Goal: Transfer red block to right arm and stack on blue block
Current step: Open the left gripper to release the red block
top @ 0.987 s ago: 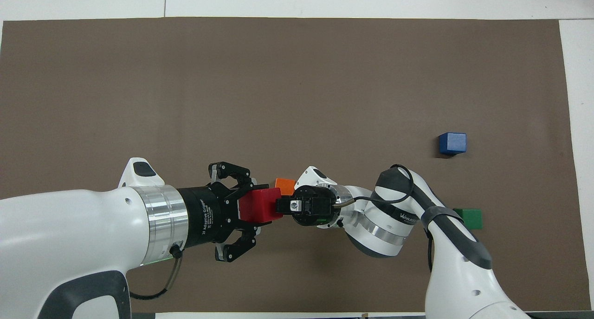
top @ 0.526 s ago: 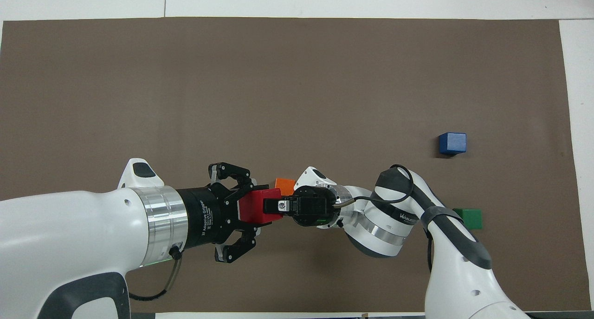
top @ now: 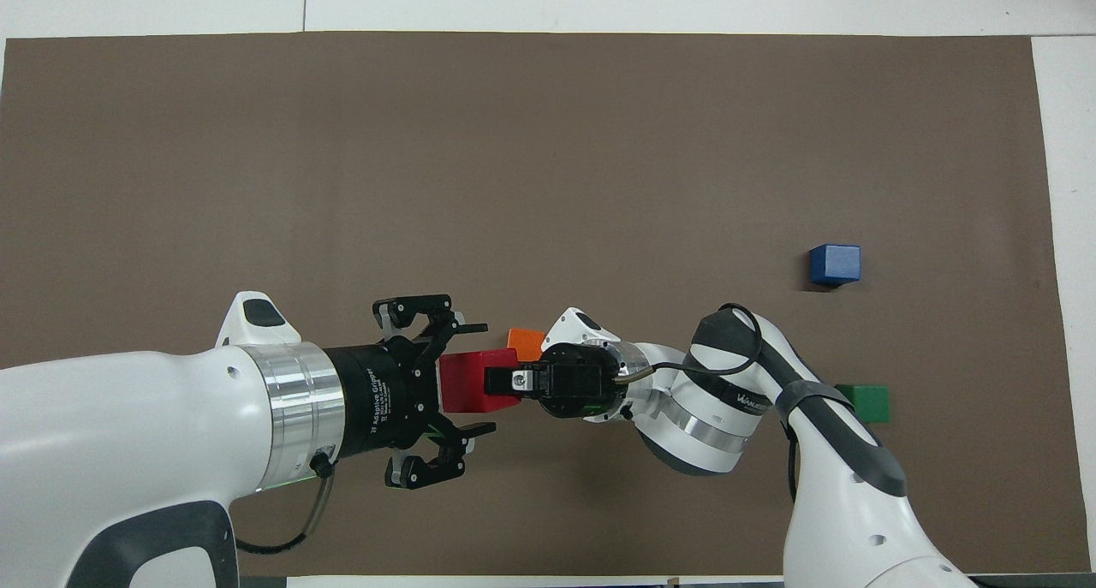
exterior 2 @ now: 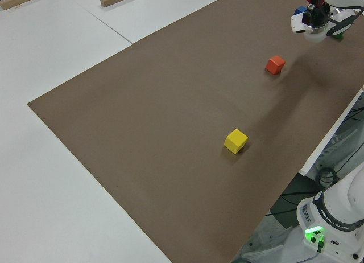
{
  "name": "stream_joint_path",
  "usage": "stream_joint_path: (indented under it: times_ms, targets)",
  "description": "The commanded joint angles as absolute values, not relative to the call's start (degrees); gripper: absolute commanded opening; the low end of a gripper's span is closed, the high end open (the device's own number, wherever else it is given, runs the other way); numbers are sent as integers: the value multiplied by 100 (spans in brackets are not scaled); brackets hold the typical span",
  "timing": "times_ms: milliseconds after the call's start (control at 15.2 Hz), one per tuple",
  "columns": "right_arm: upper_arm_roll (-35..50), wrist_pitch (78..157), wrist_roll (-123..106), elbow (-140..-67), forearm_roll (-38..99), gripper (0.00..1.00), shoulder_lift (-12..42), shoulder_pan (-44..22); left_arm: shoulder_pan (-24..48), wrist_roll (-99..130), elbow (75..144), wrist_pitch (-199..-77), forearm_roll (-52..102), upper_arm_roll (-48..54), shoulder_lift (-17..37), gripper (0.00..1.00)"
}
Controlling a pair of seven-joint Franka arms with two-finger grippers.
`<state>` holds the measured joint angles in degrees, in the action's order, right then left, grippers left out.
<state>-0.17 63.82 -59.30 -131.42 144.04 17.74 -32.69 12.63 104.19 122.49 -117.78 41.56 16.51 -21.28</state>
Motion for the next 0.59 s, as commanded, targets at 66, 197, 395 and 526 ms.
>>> stream_joint_path:
  times_ms: [66,197,395,526]
  targets:
    - [0,6416,-5915,-13113,14555,0,1732,-3287,1038,10178,12279,-11401,4184,1494,-2303,100]
    - [-9,6442,-5871,-13113,14555,0,1714,-3278,757,9837,12173,-11032,4166,1459,-2320,100]
    - [-44,7081,-5634,-13131,14380,0,1381,-3077,257,8986,12138,-10977,4131,1459,-2312,100]
    - [-61,7713,-5407,-13096,14090,0,1092,-2971,-156,8309,12112,-10969,4087,1459,-2277,100]
